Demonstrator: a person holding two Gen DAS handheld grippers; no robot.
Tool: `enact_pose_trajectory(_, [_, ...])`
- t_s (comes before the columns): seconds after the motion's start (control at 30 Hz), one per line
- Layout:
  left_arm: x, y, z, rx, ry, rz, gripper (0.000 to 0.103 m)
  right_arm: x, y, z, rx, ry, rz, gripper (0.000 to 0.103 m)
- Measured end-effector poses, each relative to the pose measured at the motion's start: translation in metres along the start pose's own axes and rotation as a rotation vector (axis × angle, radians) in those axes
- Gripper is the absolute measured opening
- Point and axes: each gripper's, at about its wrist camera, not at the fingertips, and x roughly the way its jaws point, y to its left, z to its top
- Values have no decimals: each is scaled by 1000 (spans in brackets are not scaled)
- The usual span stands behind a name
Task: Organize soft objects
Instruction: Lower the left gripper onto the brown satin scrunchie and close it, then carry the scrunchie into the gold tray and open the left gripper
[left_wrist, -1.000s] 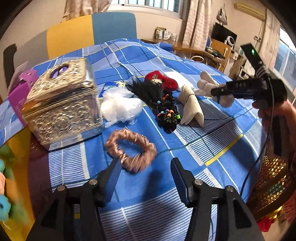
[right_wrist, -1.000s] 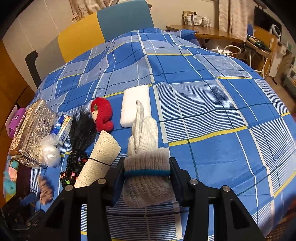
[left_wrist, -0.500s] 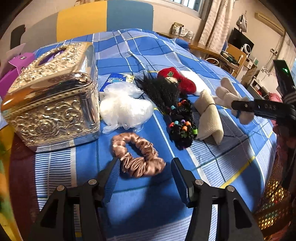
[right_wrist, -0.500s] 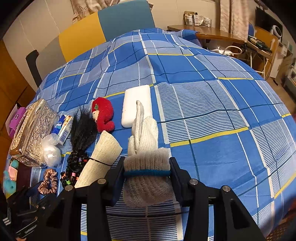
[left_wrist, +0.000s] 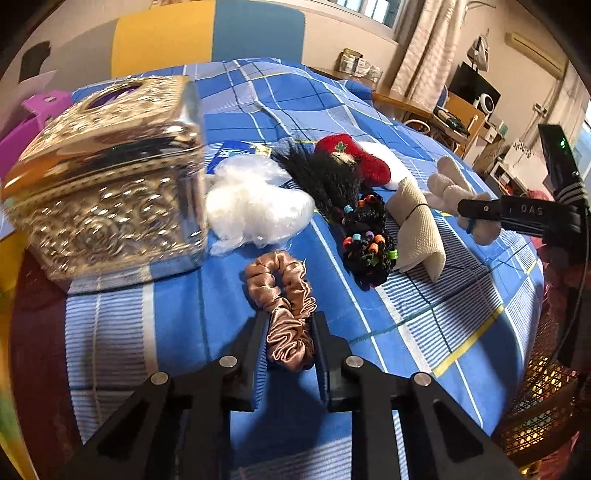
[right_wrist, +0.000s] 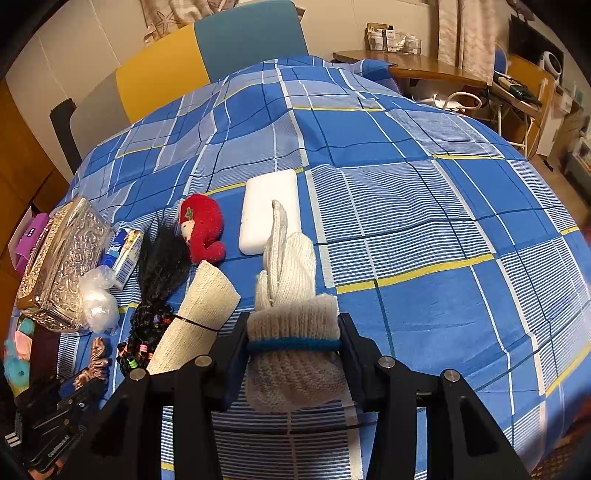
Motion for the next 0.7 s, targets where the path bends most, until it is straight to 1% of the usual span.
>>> enact_pose_trajectory(0.17, [-23, 3, -7, -23, -27, -35, 20, 0, 0, 0, -2, -2, 2, 46])
enact_pose_trajectory(0.33, [-55, 6, -9, -25, -80, -51, 20, -1, 0, 0, -6, -10, -4, 46])
enact_pose_trajectory(0.4, [-67, 9, -8, -23, -101, -34, 20, -1, -1, -1, -2, -8, -9, 46])
enact_pose_trajectory(0.5, [-89, 24, -8, -36, -134, -11, 20, -1, -3, -1, 5, -8, -15, 46])
enact_pose_trajectory(0.6, [-110, 48, -7, -68, -165, 24, 20, -2, -4, -1, 10, -14, -20, 46])
enact_pose_trajectory(0.7, [-125, 72, -9, -104, -174, 66, 20, -3, -6, -1, 19, -17, -20, 46])
